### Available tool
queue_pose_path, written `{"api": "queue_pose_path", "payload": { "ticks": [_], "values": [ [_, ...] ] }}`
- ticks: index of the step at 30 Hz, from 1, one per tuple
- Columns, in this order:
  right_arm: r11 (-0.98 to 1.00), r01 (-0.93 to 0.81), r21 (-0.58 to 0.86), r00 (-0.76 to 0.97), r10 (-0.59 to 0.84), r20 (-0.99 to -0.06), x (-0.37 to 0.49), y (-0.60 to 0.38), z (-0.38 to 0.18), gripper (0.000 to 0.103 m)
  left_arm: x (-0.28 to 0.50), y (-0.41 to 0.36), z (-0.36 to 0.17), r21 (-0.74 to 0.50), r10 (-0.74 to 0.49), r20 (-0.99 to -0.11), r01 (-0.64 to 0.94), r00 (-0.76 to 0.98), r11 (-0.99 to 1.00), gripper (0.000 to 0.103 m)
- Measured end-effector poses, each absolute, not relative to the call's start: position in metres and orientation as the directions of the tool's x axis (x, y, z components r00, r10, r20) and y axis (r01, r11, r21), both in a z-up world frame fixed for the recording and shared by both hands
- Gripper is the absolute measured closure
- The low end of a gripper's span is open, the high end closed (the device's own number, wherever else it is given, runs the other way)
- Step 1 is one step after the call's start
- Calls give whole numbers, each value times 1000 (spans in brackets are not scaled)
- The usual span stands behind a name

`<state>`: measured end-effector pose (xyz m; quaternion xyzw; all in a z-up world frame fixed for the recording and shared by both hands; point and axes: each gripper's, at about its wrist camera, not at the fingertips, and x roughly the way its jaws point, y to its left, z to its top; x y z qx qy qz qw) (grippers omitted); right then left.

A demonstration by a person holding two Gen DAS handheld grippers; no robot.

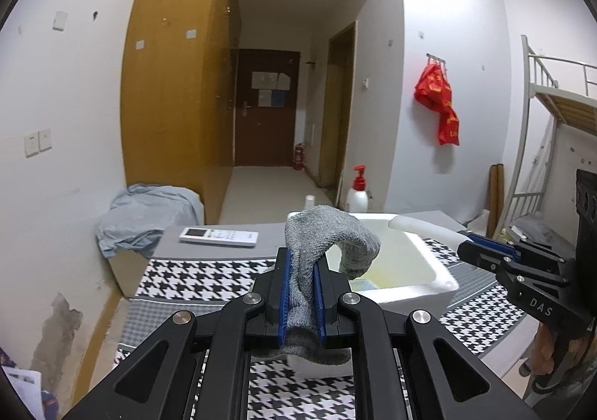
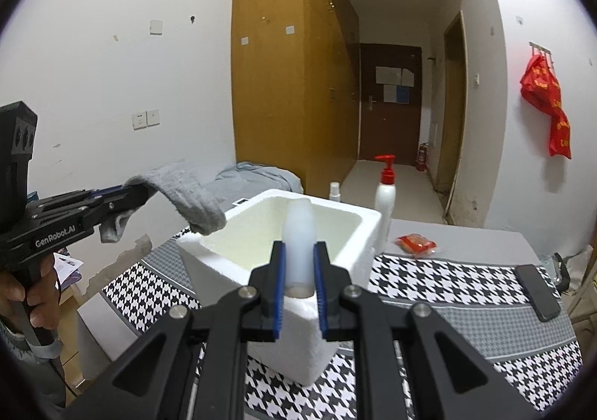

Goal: Organize soft objects
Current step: 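Carry the roller and sock over the foam box with both tools, then lower the white roller into the box and open the right tool, then lower the grey sock into the box and open the left tool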

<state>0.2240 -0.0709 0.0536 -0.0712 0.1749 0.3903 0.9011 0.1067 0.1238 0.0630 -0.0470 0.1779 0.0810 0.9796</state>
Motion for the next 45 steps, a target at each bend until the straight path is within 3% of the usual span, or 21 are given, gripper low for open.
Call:
{"api": "queue_pose_path", "payload": {
  "ticks": [24,27,29,30,31,32,45],
  "values": [
    [668,-742,49,589,685,-428,260,-19,44,84,96,159,59,-70,235,-346,-275,908,959,91],
    [666,-745,52,582,685,-437,262,-15,43,74,95,160,59,-68,238,-345,-277,908,958,91],
    [676,-736,42,595,675,-435,262,-14,43,55,95,159,59,-68,240,-345,-279,907,958,91],
    [684,-729,35,606,669,-430,261,-14,43,30,95,160,58,-67,241,-346,-280,907,958,91],
    [694,-720,27,622,661,-420,260,-14,44,12,95,159,59,-69,242,-346,-281,907,957,91],
    [701,-712,22,636,658,-404,257,-15,45,7,95,161,59,-73,241,-347,-282,906,957,91],
    [716,-698,4,665,650,-368,241,-36,50,4,112,155,60,-91,175,-359,-221,917,971,91]
  ]
}}
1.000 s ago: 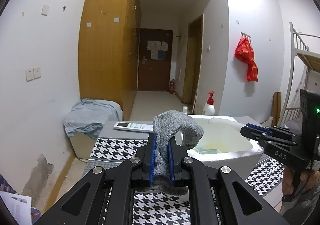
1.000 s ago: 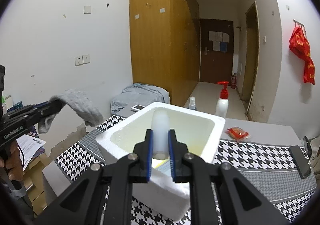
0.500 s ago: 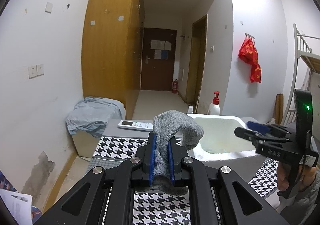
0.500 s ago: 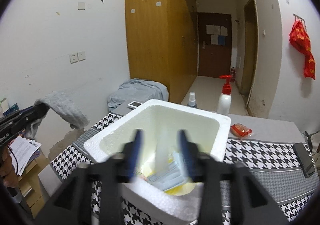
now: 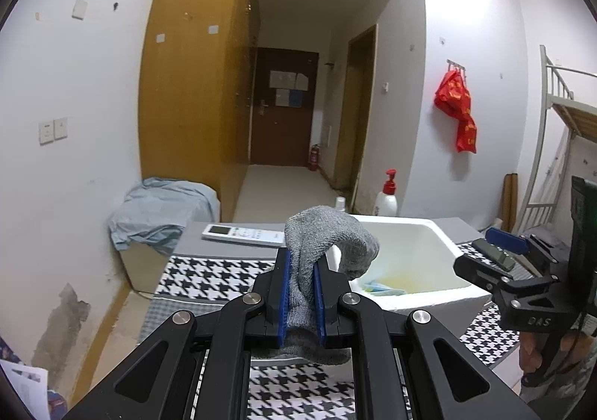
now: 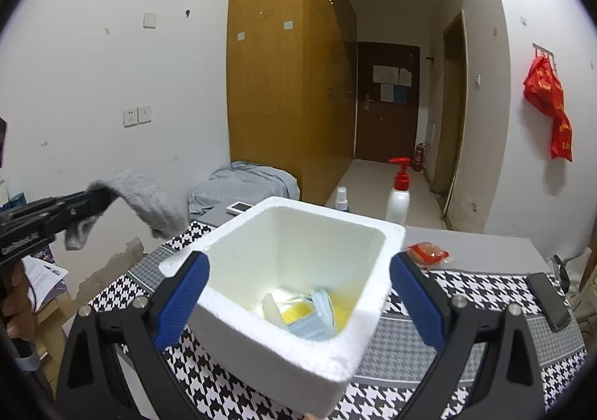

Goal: Organize soft objects
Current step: 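Lower the grey sock into the box and open the left tool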

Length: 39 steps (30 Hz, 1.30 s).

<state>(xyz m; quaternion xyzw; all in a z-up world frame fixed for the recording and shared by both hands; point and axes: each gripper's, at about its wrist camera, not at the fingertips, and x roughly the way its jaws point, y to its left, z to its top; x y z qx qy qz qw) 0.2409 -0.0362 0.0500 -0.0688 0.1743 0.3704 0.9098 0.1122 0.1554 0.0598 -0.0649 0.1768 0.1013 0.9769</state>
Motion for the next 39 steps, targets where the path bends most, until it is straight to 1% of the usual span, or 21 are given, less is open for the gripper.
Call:
{"api": "queue_pose_path", "payload": {
  "ticks": [8,13,22,27,37,39],
  "values": [
    [760,-650,-2,714,609,-346,235,-61,54,4,126,140,63,-81,124,-357,-163,926,983,91],
    [787,-617,-2,738,577,-351,235,-76,52,4,138,129,64,-82,88,-363,-126,928,989,91],
    [835,-550,8,779,516,-355,236,-103,48,4,169,107,64,-78,20,-394,-55,919,995,91],
    [859,-513,12,798,482,-361,237,-116,45,4,184,99,62,-74,3,-408,-37,913,997,91],
    [895,-446,15,831,421,-364,238,-142,37,4,213,95,55,-71,14,-438,-50,899,996,91],
    [899,-437,20,834,413,-366,238,-146,35,4,216,97,54,-74,27,-437,-65,899,995,85]
  ]
}}
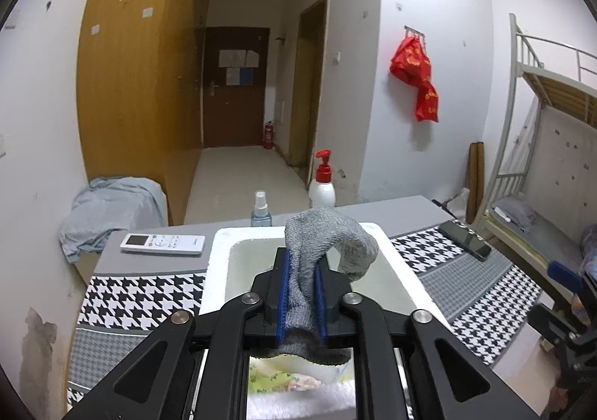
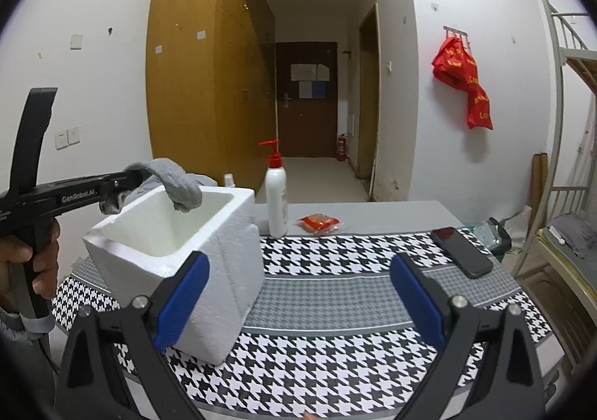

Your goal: Organize soft objects

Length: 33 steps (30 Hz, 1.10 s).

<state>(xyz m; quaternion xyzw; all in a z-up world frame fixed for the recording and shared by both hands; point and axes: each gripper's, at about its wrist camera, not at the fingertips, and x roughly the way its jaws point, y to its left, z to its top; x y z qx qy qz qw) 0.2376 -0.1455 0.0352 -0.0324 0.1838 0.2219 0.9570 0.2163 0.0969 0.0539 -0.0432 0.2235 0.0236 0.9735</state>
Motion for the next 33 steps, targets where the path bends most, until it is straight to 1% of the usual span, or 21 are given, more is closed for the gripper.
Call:
{"api": "queue_pose_path", "payload": {
  "ticks": [1,2,3,4,5,6,8,10,19,22,27,30,33],
  "values": [
    [900,-436,21,834,412,-367,237,-147,35,4,219,97,53,-69,37,-436,-75,899,995,71],
    [902,-432,21,835,409,-369,238,-149,34,4,220,97,52,-65,45,-438,-82,898,995,48],
    [906,-424,21,838,401,-371,238,-151,33,4,221,97,52,-66,48,-434,-84,900,994,38],
    [907,-421,24,838,398,-373,238,-152,33,4,220,98,52,-71,46,-423,-84,905,994,25],
    [907,-420,29,837,400,-373,238,-154,33,4,219,98,52,-75,51,-415,-90,909,993,20],
    [908,-419,30,838,399,-372,238,-155,33,4,218,99,52,-77,66,-408,-106,910,991,18],
    [910,-413,30,841,393,-371,237,-157,33,4,218,99,53,-81,74,-404,-116,912,990,9],
    [911,-412,31,842,393,-370,236,-159,33,4,216,96,53,-80,75,-401,-116,913,990,7],
    [904,-425,36,839,409,-359,225,-164,36,4,192,79,56,-34,103,-379,-125,920,992,7],
    [900,-435,36,837,419,-351,218,-166,37,4,178,74,57,-39,109,-366,-132,924,990,1],
    [890,-453,51,833,444,-330,204,-171,42,4,152,61,64,-27,116,-329,-132,937,991,1],
    [886,-459,58,833,452,-319,194,-174,45,0,139,57,68,-24,115,-313,-129,943,991,1],
    [879,-474,60,829,468,-307,183,-177,49,0,121,54,72,-27,125,-289,-139,949,990,1]
  ]
}}
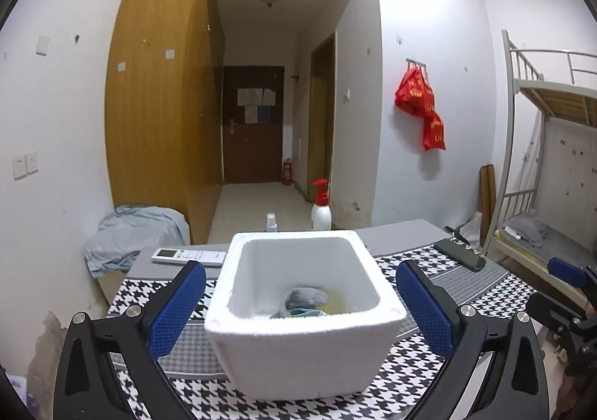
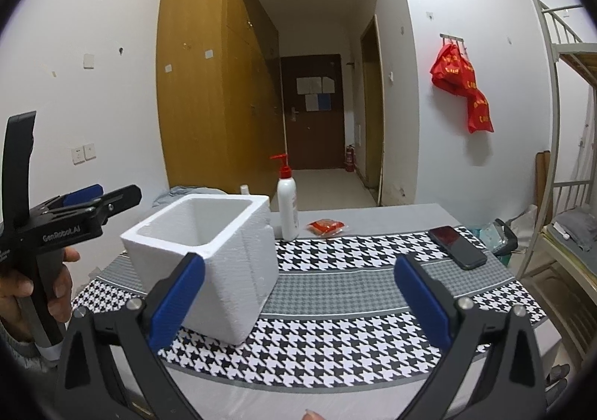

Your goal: Organize soft objects

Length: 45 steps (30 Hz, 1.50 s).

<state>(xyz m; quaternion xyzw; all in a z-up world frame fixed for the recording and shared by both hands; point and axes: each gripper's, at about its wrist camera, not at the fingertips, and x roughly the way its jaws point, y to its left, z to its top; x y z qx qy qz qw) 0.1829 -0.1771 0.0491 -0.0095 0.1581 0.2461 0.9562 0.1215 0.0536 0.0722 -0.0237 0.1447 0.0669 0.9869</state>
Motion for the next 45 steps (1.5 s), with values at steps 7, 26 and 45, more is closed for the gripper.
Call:
{"api": "queue_pose_path", "payload": {
  "ticks": [7,26,45],
  "values": [
    [872,-488,47,830,480,-284,158,-181,53,0,84,42,75,-20,142,-253,-152,957,988,1],
    [875,-478,78,843,482,-239,96,-188,42,0,7,20,51,1,141,-213,-144,967,990,1],
    [887,-461,10,864,452,-221,42,-181,3,0,-48,16,2,22,195,-155,-194,968,981,1]
  ]
}}
